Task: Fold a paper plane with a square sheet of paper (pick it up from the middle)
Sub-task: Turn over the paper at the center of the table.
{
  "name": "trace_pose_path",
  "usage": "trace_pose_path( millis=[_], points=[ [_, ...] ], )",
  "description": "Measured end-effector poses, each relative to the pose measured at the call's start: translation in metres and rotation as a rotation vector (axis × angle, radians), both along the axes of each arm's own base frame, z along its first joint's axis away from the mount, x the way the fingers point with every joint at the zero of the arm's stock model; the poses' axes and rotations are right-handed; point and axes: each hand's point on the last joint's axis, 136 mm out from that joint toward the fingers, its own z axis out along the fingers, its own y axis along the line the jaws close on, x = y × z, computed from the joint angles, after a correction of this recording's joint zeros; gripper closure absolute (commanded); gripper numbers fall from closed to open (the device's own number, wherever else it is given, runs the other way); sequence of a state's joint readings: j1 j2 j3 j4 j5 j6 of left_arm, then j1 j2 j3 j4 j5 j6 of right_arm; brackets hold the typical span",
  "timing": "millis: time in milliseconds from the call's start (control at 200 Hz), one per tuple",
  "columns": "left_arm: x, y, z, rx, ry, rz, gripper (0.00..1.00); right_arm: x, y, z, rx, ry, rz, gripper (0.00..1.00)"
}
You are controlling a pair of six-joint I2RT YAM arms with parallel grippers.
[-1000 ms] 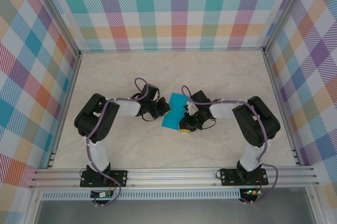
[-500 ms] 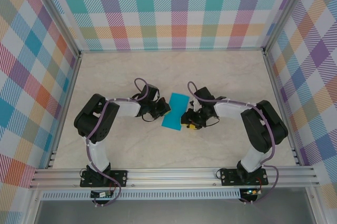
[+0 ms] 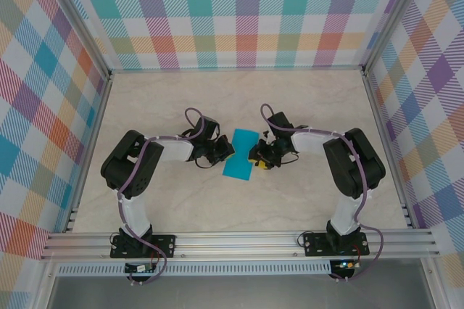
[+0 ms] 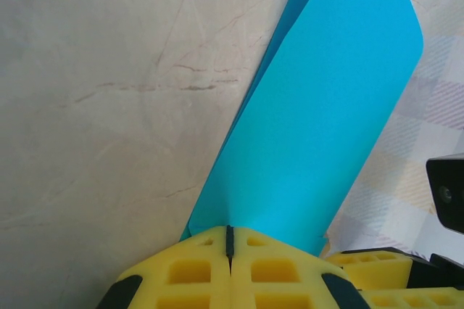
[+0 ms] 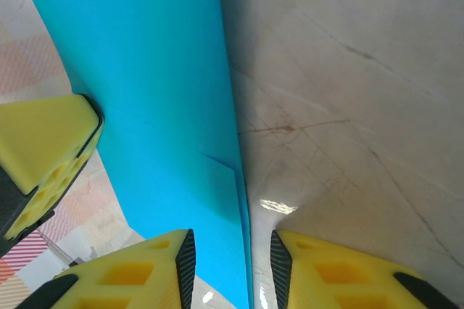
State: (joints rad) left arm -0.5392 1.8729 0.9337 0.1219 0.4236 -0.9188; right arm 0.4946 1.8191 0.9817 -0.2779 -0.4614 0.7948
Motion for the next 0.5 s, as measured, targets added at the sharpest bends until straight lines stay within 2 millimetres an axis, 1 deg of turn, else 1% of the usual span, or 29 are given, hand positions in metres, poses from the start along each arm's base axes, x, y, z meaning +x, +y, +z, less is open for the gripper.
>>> trace_pose_path(
  millis=[165,300,500],
  points=[
    [-0.003,0.003,0.000,0.012,0.012,0.004,1.00,0.002,0.002,0.000,0.013,0.003,-0.008,0.68],
    [-0.004,0.004,0.000,0.019,0.019,0.006,1.00,0.007,0.008,0.000,0.032,-0.015,-0.001,0.66],
    [-0.005,0.005,0.000,0.022,0.019,0.006,1.00,0.007,0.011,0.001,0.045,0.005,-0.005,0.65]
  ],
)
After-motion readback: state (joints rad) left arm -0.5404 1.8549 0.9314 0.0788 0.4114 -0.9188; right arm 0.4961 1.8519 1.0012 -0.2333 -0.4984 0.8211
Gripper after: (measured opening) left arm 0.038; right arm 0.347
